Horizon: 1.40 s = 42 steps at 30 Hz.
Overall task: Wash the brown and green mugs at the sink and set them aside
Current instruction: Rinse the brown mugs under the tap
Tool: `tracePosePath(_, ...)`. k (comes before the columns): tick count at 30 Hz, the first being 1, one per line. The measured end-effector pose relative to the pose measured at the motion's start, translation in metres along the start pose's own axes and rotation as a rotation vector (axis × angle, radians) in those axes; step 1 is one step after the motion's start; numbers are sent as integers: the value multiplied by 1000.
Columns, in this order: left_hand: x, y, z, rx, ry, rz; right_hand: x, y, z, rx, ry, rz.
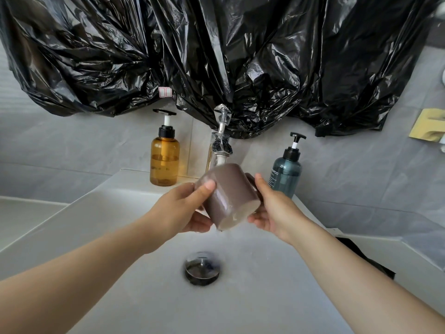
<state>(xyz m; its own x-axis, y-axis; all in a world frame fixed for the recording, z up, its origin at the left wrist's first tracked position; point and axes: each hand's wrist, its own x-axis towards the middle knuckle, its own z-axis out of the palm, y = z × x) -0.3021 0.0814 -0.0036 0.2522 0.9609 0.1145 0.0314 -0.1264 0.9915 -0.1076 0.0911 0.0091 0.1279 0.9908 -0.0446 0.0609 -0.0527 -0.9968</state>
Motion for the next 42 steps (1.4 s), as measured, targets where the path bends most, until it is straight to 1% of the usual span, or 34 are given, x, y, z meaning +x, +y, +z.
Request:
tracePosePath(2,1,2,-2,-126,42,-83,-1,-3,3,-157,5,-59)
tracePosePath(4,0,4,-4,-203,75,-132,-4,-5,10,-148,-33,-63)
tracePosePath(7,-3,3,-5,-227,44,-139,-4,-7,15,35,-73,60)
tracePosePath(10,-4,5,-4,-227,-12,-164,-5,-9,10,274,-104,252)
tracePosePath(12,-3,7,-4,-251,9,-164,-6,-11,7,417,-135,308)
tracePosePath(13,-2,7,-4,-270,30,-179,-6,-11,6,428,-153,292)
tracePosePath(14,-2,7,-4,-290,54,-210,-6,-11,5,361,-162,247)
tracePosePath(17,0,8,-6,-350,101,-334,-2,-1,6,-147,-115,0)
tracePosePath(18,1,8,-7,-348,97,-364,-1,2,6,-248,-117,-78)
tracePosePath(19,0,9,-10,-327,82,-382,-1,4,7,-279,-153,-138)
tracePosePath(21,0,9,-11,-217,10,-371,-1,7,9,-201,-226,-222)
tracePosePath(22,0,8,-12,-134,-32,-340,-1,6,10,-140,-226,-243)
tracePosePath(24,-1,7,-12,-1,-95,-206,-3,2,10,-76,-195,-235)
tracePosePath(26,-6,9,-11,50,-138,-62,-6,0,9,-113,-190,-187)
tracePosePath(27,-8,10,-10,72,-144,-26,-8,0,9,-158,-194,-167)
tracePosePath(29,-9,11,-9,82,-140,-6,-11,-5,10,-204,-206,-135)
tracePosePath(33,-8,18,-8,-61,-129,-49,-14,-16,5,-130,-274,-60)
tracePosePath(35,-6,17,-9,-93,-91,-59,-14,-20,0,-108,-306,-68)
tracePosePath(36,-5,16,-10,-113,-57,-59,-13,-22,-2,-123,-289,-100)
tracePosePath(38,-2,13,-11,-131,19,-70,-10,-24,-6,-235,-165,-227)
tracePosePath(40,-1,10,-12,-125,77,-68,-5,-29,-6,-374,13,-412)
tracePosePath(42,1,8,-13,-138,101,-65,3,-41,1,-434,120,-589)
